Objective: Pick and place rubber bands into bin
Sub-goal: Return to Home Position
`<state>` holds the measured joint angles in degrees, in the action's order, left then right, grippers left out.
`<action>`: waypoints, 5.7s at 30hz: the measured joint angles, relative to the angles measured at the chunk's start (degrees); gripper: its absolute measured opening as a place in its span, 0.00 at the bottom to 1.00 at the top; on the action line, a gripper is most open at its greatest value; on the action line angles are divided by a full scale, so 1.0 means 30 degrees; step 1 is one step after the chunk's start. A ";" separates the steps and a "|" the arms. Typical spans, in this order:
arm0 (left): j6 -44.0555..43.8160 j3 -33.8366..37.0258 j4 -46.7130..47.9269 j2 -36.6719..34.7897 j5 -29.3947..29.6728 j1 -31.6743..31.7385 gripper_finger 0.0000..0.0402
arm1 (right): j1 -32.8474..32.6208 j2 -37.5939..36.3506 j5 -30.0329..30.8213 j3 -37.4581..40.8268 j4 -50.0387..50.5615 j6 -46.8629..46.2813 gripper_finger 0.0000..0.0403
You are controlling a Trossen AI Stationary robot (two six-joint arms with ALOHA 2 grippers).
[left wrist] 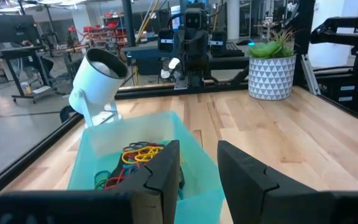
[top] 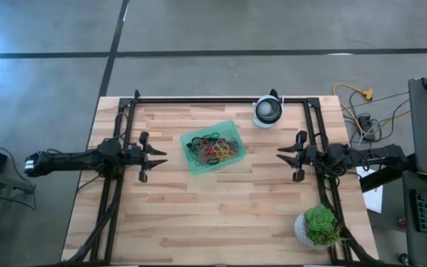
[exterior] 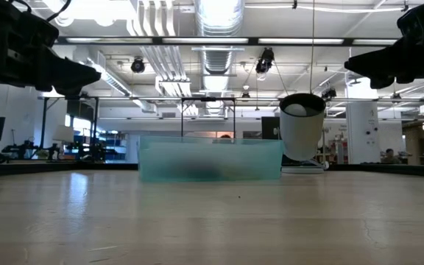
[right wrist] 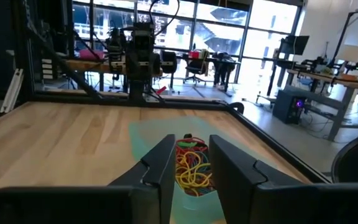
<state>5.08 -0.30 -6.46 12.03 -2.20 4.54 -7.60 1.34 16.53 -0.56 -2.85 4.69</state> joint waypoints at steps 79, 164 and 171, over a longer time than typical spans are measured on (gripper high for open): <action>-0.2096 0.0000 -0.1611 -0.0378 0.0968 -0.0007 0.23 | 0.0007 -0.0007 0.0000 0.0000 0.0007 0.0019 0.21; -0.3053 0.0000 -0.1202 -0.0261 0.1384 -0.0001 0.23 | 0.0005 -0.0007 -0.0003 -0.0007 0.0002 0.0020 0.17; -0.3052 0.0000 -0.1202 -0.0219 0.1384 0.0000 0.23 | 0.0006 -0.0022 -0.0003 -0.0007 0.0007 0.0079 0.17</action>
<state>-4.07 -0.30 -10.07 11.37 1.96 4.54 -7.58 1.28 16.53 -0.58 -2.83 4.93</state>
